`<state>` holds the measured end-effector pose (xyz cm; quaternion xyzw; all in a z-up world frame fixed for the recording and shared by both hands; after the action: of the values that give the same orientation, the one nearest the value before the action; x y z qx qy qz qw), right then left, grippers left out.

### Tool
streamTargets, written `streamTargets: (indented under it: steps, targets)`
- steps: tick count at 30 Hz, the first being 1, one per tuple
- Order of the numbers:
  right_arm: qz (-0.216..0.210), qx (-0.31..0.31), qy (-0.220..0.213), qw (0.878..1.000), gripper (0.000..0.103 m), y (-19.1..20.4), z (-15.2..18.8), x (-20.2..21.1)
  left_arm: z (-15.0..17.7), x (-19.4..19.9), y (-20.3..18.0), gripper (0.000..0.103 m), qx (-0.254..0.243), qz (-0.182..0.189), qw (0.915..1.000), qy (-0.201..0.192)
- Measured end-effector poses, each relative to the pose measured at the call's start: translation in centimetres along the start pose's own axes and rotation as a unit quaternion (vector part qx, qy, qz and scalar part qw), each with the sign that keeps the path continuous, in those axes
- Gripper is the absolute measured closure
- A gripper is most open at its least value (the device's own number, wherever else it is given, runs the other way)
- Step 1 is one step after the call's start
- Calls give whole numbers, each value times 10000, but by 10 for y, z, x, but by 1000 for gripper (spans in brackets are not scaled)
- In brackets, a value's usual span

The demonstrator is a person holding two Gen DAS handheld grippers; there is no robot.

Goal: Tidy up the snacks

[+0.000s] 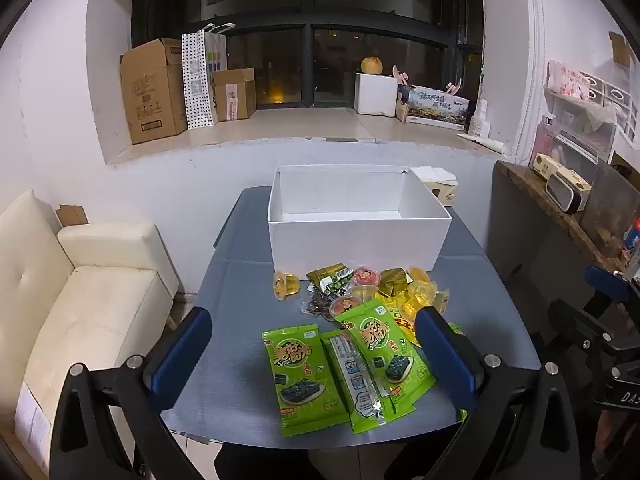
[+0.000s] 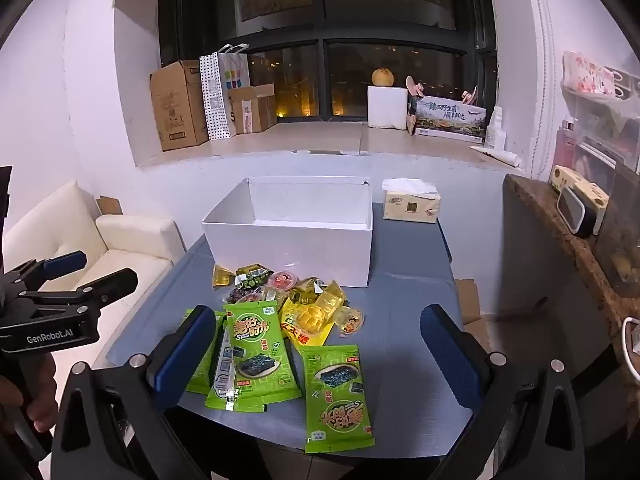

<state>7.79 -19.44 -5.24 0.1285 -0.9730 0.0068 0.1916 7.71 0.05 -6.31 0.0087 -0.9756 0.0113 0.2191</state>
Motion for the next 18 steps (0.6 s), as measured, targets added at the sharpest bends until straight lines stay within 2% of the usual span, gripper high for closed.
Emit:
streamTargets:
  steps: [4,8,18]
  targets:
    - [35,19,-12,10000,0,1,0,1,0,-2,-4,0,-16,64,10000,33]
    - [10,-20,1,10000,0,0,-2,4,-8,6,10,0,44,97,9999,-9]
    - [21,21,-28,10000,0,0,-3,5,-10,11,1,0,38,75,9999,-135]
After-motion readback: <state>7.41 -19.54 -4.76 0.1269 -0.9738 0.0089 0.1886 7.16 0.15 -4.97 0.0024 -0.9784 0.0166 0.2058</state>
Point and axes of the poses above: each gripper's, at about its wrist camera, not at the fingertips, and x roughly against the way its jaws point, y to its left, z to its underside, the point moved 10 cm from there along -x, roughly the way its jaws point, and after that the axes turned 14 degrees about -y, right-handed, at the moved point
